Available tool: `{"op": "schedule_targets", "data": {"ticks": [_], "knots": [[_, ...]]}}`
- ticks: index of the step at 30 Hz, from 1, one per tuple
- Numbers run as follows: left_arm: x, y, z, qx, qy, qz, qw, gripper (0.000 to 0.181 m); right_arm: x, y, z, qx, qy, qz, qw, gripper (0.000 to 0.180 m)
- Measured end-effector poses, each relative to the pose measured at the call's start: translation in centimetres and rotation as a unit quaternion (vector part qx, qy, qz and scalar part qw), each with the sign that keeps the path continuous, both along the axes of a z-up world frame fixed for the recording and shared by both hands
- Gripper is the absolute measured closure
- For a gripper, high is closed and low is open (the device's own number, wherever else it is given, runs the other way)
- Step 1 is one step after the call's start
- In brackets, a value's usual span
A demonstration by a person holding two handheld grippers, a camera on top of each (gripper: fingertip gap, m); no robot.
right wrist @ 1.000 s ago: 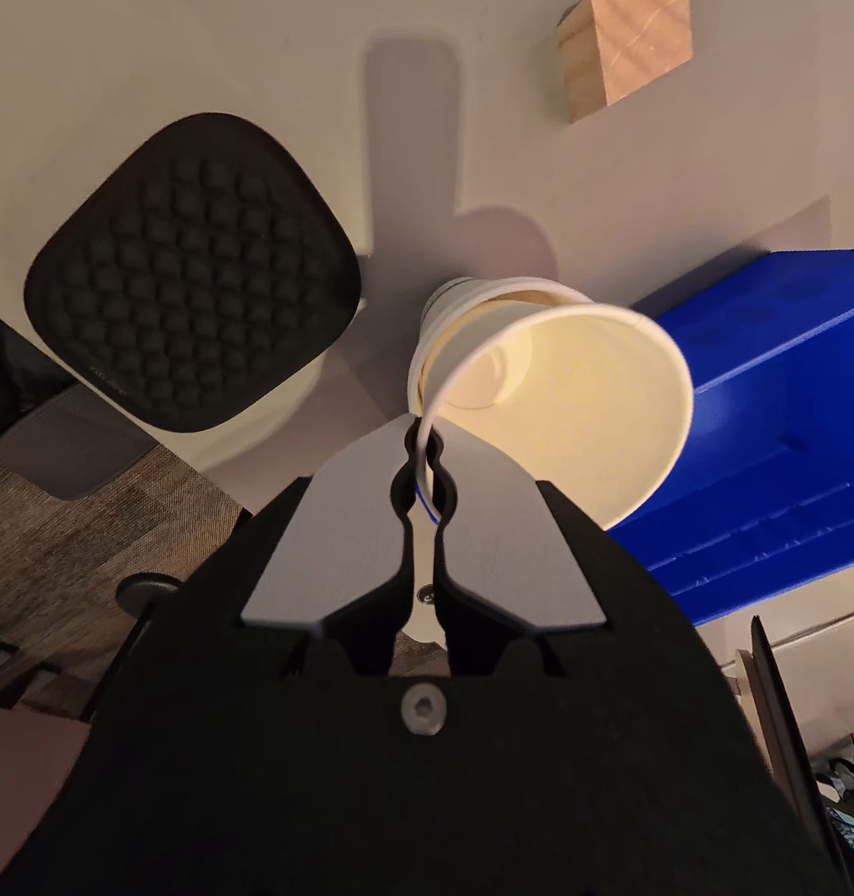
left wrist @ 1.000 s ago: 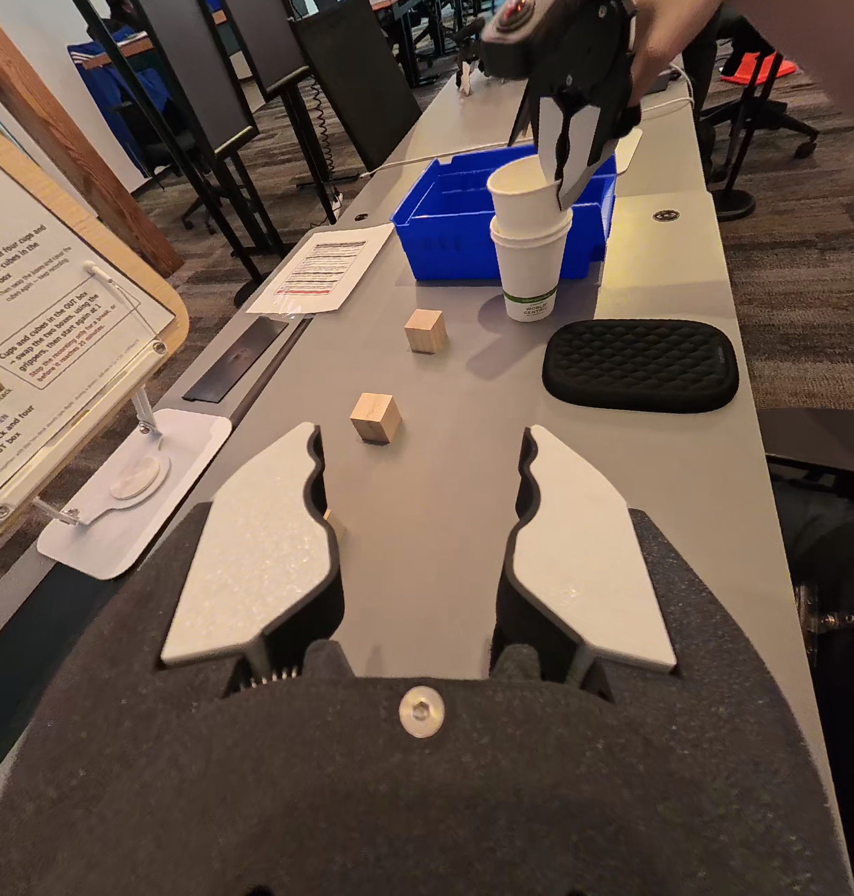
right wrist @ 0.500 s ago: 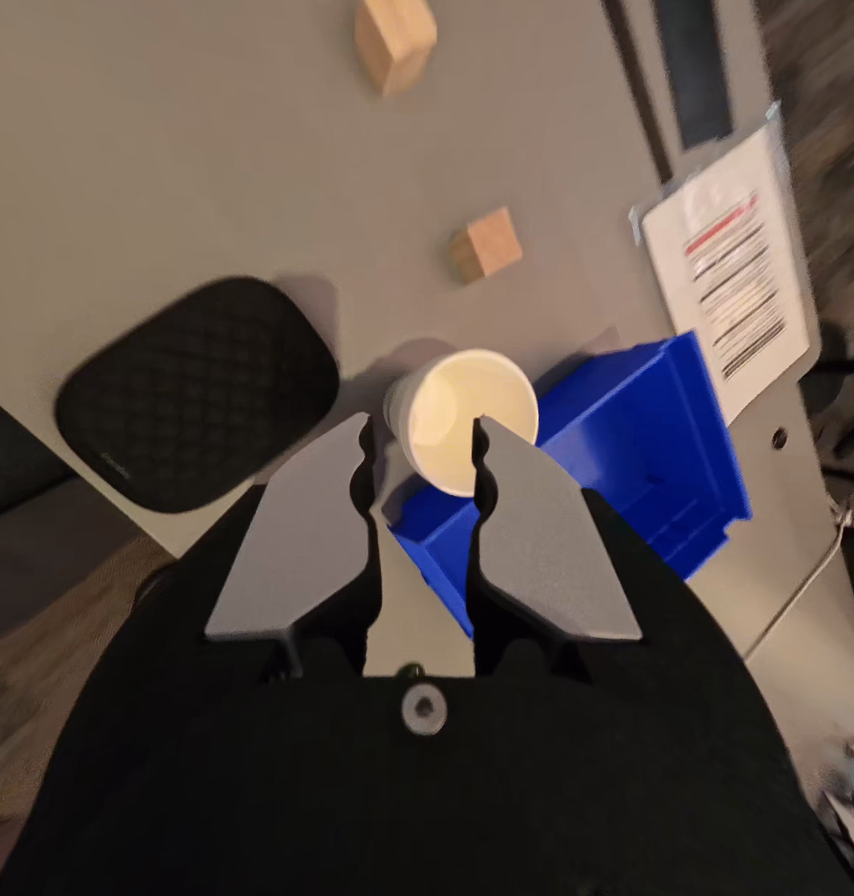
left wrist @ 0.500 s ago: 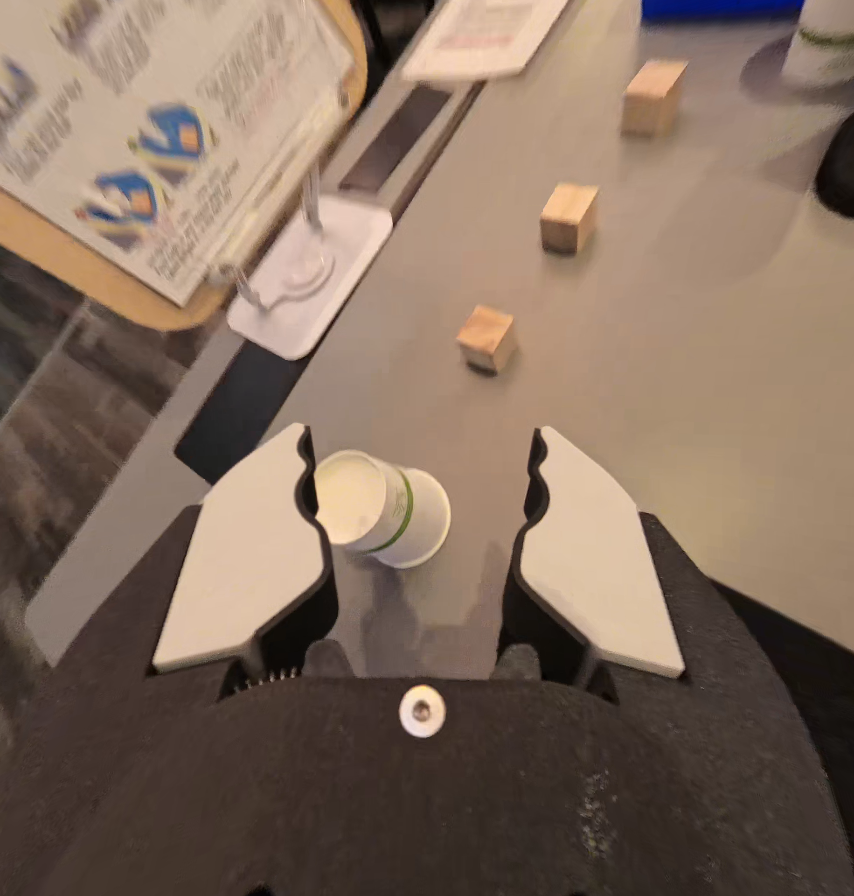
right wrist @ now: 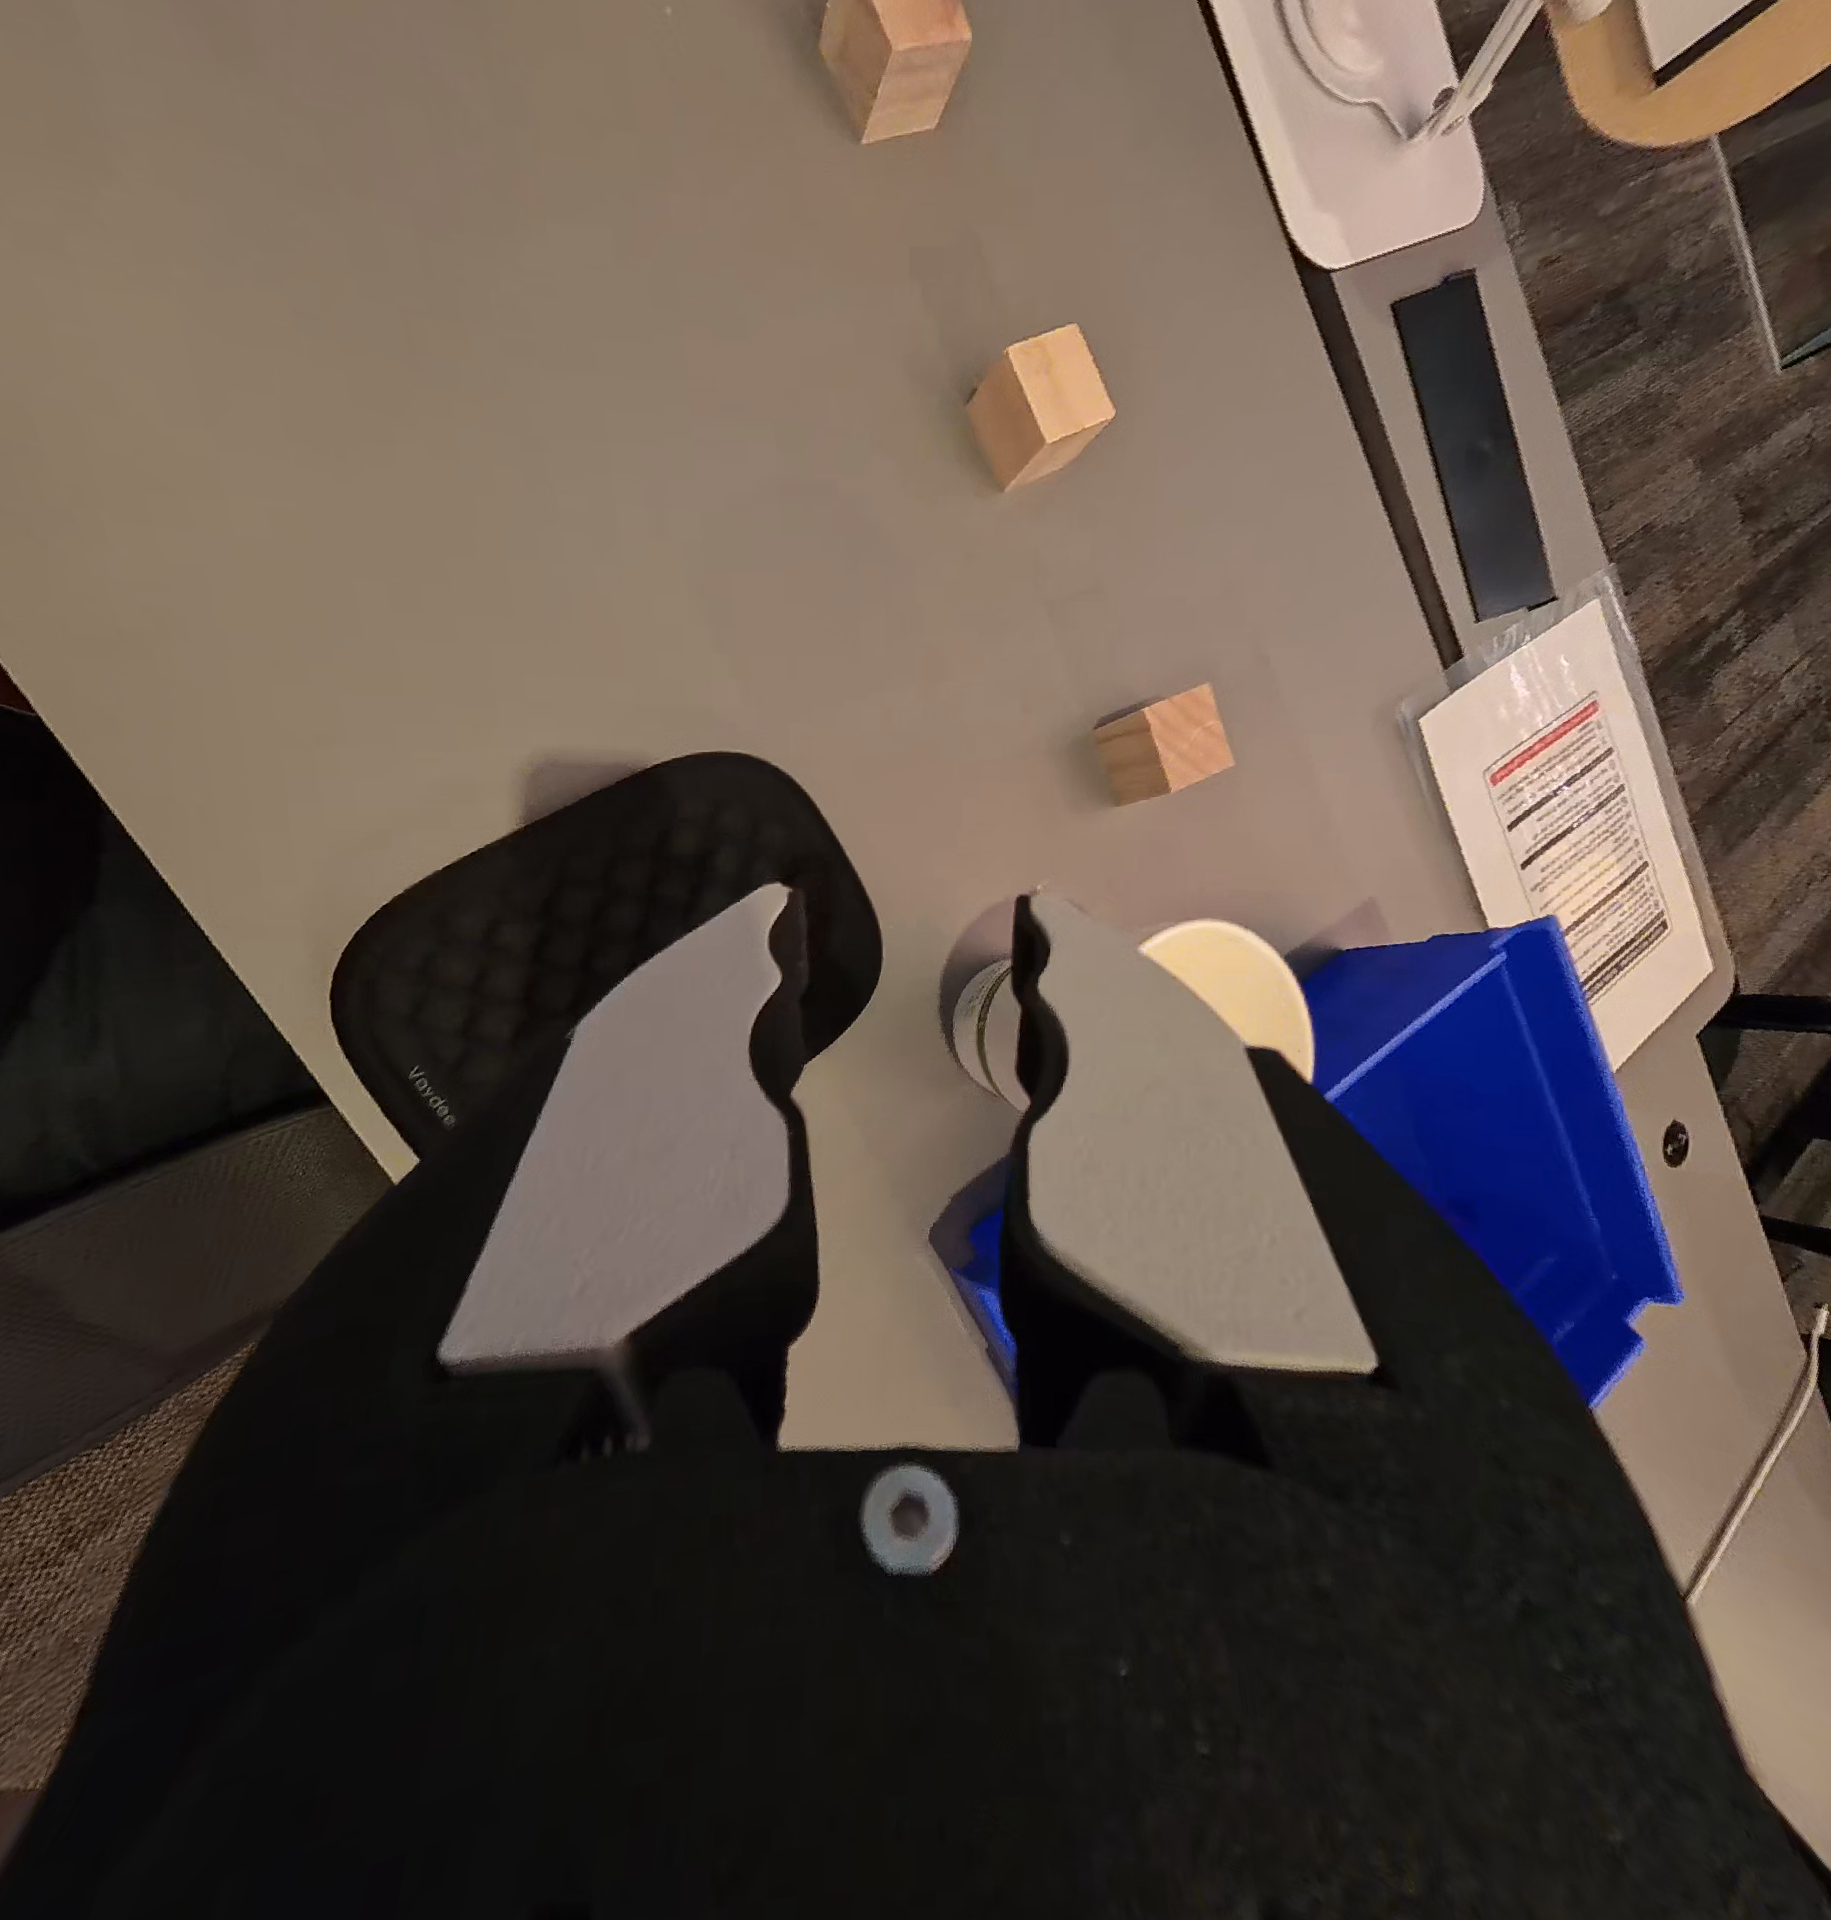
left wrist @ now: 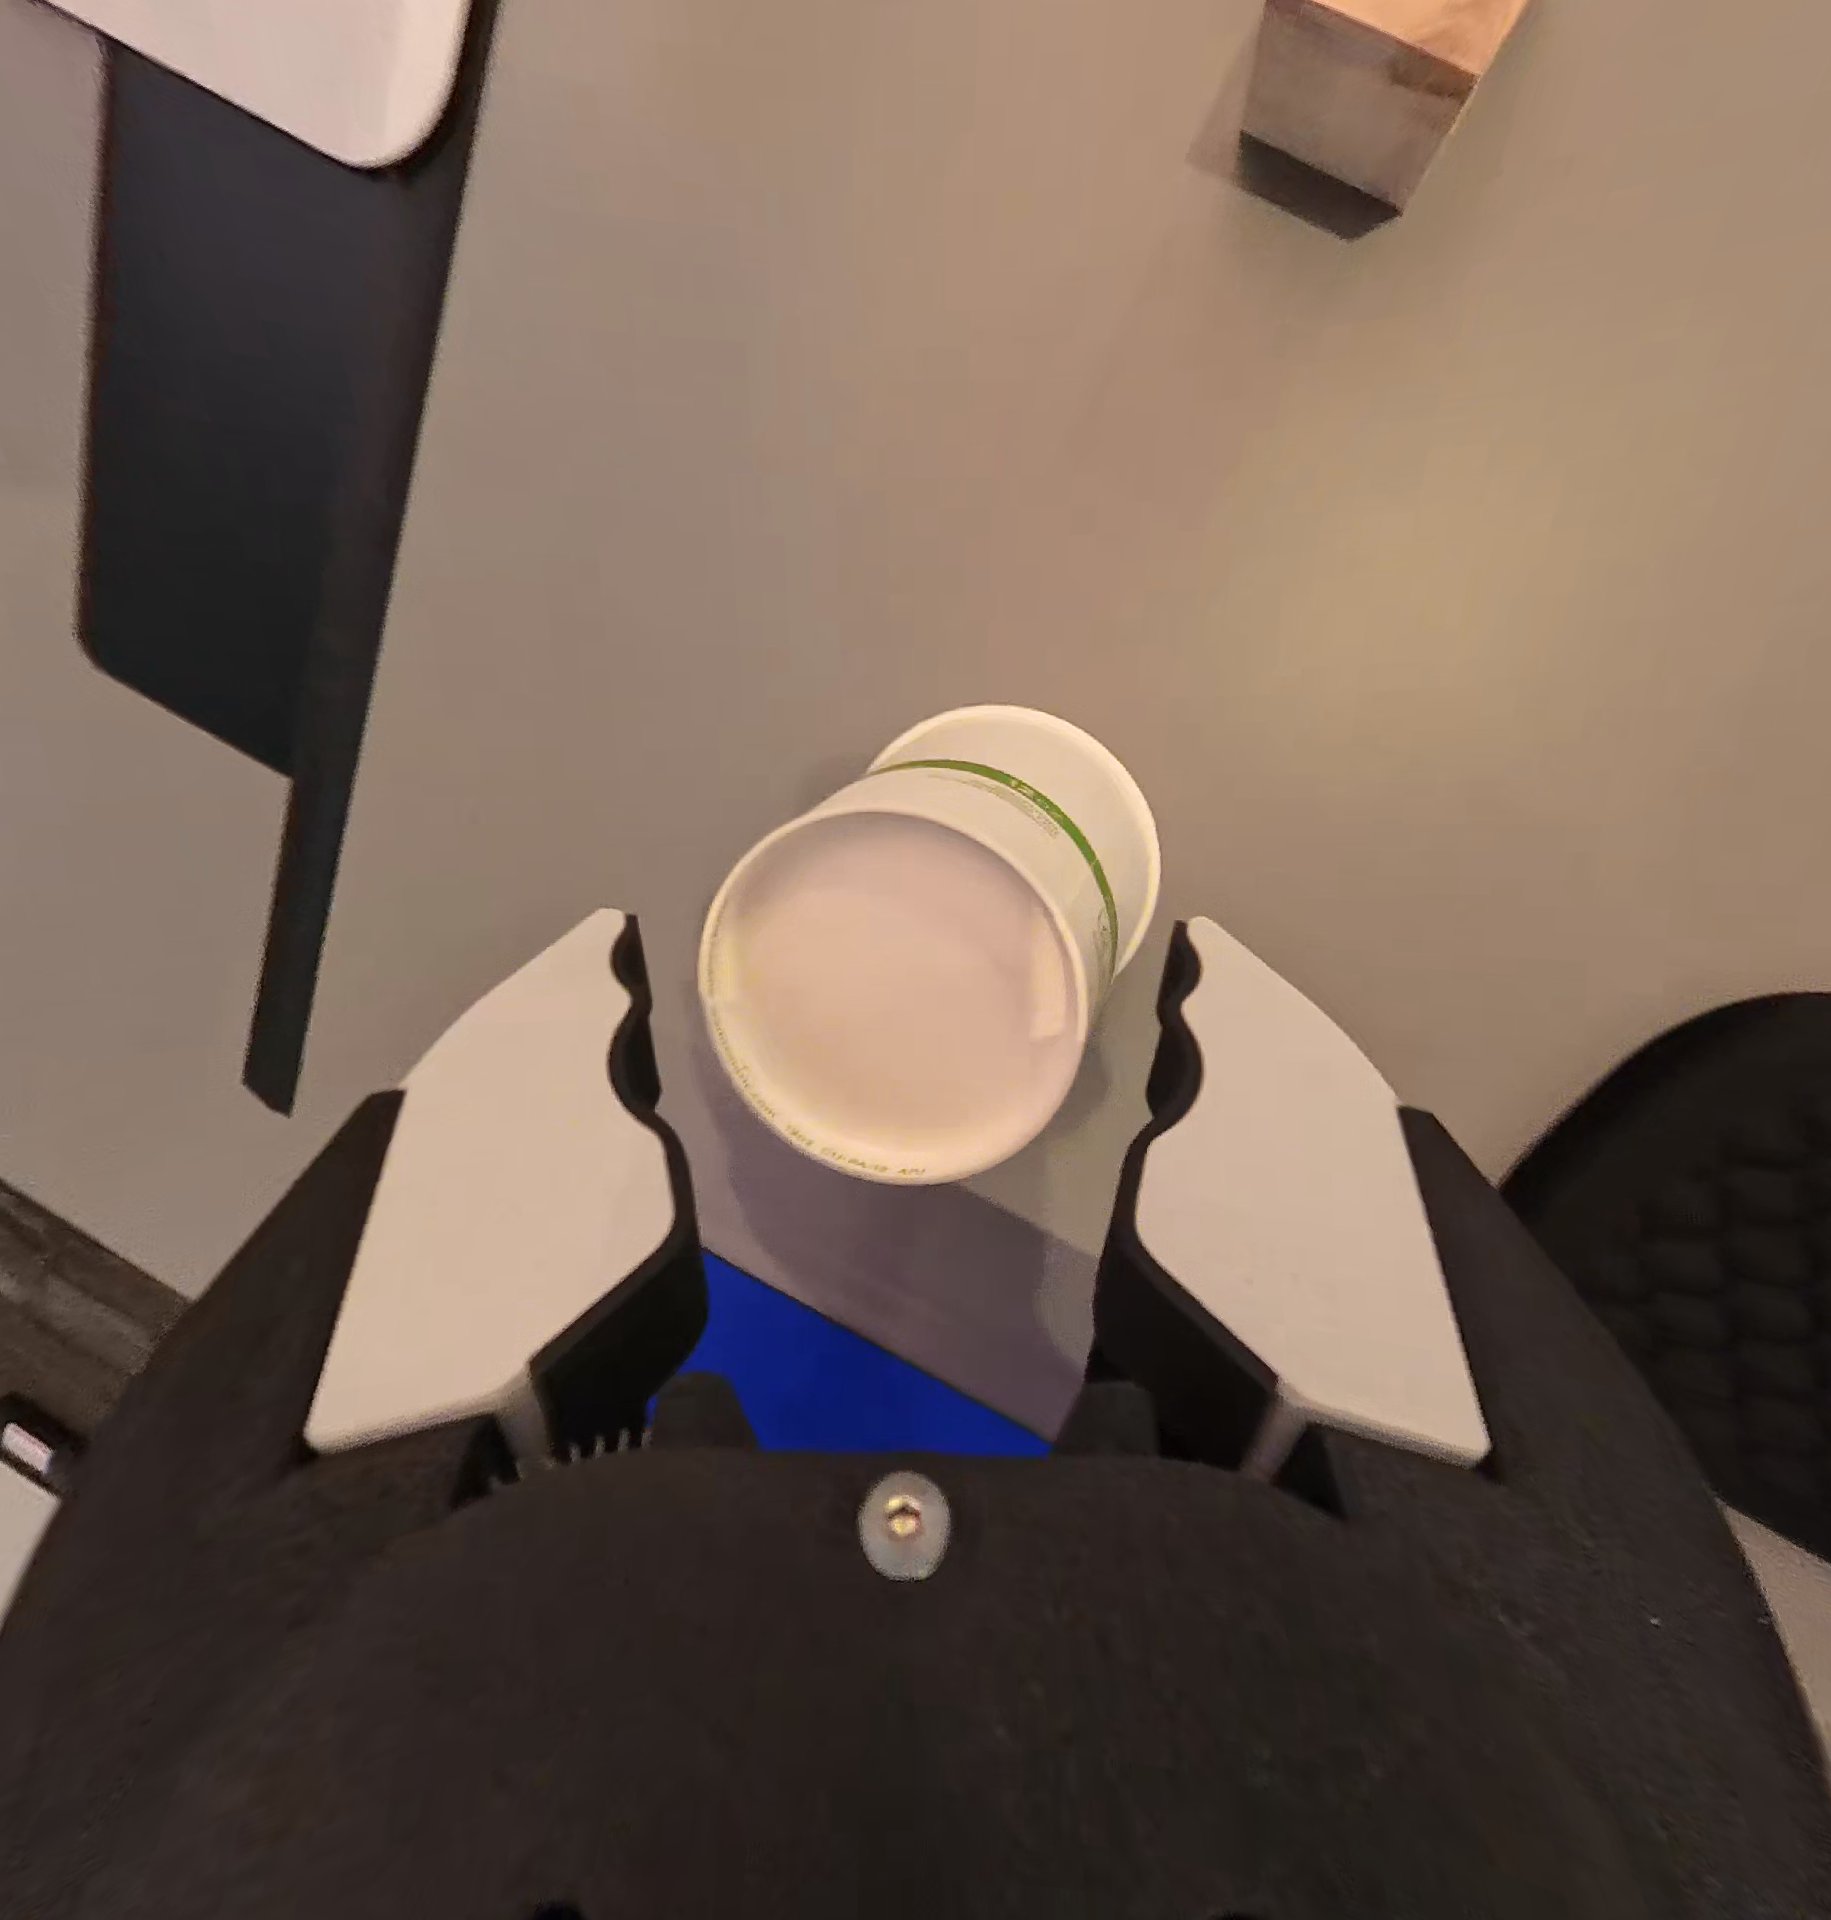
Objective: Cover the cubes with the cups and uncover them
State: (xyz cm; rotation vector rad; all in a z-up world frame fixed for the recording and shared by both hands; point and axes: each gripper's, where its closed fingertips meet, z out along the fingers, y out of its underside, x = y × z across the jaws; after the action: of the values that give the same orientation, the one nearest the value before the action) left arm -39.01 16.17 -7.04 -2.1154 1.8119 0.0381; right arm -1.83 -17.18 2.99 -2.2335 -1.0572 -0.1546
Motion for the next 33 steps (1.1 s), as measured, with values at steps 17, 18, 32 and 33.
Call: {"op": "schedule_targets", "data": {"ticks": [17, 18, 32, 33], "knots": [[0.1, -0.2, 1.2, -0.004, -0.019, -0.007, 1.000, 0.098, 0.5, -0.9, -1.1, -0.007, 0.011, 0.002, 1.000, 0.144], [0.5, -0.5, 2.4, 0.000, -0.041, -0.011, 0.999, 0.098, 0.5, -0.7, -1.0, -0.004, 0.011, 0.001, 1.000, 0.144], [16.4, -18.7, 20.8, 0.074, -0.515, -0.206, 0.829, 0.098, -13.5, 7.3, 6.3, 0.180, 0.384, 0.115, 0.898, 0.130], [17.0, -19.6, 21.0, 0.072, -0.525, -0.215, 0.820, 0.098, -13.9, 7.4, 7.0, 0.178, 0.412, 0.122, 0.885, 0.129]]}}
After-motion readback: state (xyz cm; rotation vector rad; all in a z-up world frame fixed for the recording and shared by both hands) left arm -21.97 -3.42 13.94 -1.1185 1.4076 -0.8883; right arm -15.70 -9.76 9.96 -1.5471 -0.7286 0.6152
